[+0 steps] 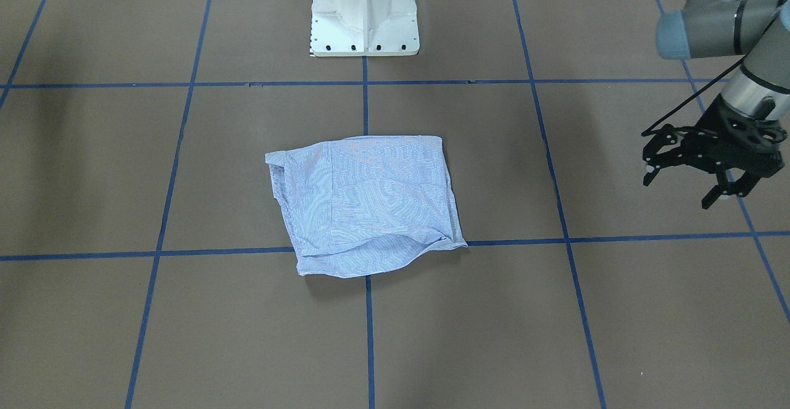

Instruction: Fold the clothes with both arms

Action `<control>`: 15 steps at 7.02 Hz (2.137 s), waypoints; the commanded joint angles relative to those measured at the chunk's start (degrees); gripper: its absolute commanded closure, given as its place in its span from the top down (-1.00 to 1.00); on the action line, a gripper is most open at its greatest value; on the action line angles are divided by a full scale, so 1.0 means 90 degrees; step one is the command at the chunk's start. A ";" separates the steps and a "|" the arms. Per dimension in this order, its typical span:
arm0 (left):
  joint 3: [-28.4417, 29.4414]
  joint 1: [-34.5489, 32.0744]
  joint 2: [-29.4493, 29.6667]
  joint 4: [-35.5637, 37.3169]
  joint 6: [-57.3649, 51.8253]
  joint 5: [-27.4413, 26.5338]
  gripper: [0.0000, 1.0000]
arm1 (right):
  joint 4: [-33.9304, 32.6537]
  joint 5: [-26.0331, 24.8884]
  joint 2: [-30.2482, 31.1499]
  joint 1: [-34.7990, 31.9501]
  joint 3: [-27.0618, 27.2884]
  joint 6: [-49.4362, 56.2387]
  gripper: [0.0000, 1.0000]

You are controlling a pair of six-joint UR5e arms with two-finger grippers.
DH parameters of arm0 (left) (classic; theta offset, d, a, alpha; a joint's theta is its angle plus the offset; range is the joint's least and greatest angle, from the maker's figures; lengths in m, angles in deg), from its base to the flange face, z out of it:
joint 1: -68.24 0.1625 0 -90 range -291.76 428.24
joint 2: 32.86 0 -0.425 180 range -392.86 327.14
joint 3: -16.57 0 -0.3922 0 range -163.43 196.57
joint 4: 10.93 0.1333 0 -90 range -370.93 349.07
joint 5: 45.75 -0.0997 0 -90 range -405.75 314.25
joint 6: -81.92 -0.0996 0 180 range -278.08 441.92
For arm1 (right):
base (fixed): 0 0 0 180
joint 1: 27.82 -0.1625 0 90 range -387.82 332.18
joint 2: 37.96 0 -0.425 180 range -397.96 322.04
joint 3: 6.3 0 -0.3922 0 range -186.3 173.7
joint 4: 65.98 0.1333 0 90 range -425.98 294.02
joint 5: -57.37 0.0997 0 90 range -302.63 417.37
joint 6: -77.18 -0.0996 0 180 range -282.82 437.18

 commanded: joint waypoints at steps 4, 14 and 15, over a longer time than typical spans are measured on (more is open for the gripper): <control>0.0104 -0.1917 -0.1652 0.0916 -0.2090 0.0891 1.00 | 0.0019 0.0208 0.0825 -0.0604 -0.0018 0.0822 1.00; -0.0336 -0.2632 -0.2318 0.2543 -0.3014 0.1272 1.00 | 0.0019 0.0208 0.0825 -0.0604 0.0021 0.0802 1.00; -0.0307 -0.2622 -0.2260 0.2514 -0.3014 0.1156 1.00 | 0.0019 0.0208 0.0825 -0.0604 0.0021 0.0802 1.00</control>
